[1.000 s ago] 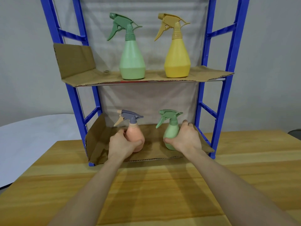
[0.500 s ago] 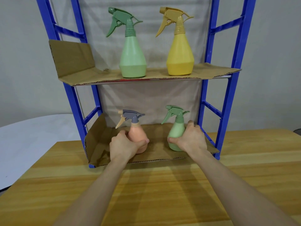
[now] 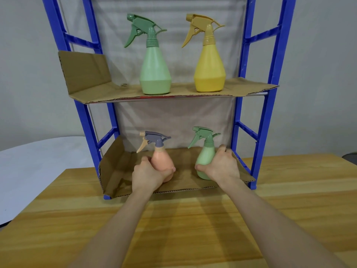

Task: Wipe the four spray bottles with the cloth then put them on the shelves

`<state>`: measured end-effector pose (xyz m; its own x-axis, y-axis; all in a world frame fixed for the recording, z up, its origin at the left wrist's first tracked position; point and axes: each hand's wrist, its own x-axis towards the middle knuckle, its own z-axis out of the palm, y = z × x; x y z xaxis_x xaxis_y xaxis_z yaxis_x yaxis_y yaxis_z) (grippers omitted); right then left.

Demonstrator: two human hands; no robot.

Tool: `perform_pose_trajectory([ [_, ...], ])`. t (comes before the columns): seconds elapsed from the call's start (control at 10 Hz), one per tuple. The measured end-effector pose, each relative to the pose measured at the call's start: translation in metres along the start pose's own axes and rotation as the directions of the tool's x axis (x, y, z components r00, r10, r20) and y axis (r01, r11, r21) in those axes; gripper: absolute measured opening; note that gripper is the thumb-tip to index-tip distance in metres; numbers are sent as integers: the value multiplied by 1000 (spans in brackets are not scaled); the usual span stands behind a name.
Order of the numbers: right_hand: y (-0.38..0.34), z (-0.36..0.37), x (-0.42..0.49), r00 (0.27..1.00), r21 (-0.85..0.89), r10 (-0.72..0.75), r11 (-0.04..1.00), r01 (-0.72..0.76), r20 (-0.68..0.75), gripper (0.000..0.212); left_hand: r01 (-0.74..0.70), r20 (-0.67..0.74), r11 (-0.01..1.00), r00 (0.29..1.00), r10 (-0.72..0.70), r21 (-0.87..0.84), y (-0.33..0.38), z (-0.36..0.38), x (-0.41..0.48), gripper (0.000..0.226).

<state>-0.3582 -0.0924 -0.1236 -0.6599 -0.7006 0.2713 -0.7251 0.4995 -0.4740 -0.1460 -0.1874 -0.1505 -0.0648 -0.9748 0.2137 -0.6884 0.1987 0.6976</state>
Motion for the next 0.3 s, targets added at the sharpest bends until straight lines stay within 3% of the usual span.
perform_pose_trajectory([
  [0.2, 0, -27, -3, 987, -142, 50, 990, -28, 153, 108, 38, 149, 999, 988, -35, -24, -4, -14, -2, 129],
  [0.3, 14, -47, -16, 974, -226, 48, 974, 3, 220, 78, -62, 121, 988, 992, 45, 142, -12, -36, -12, 103],
])
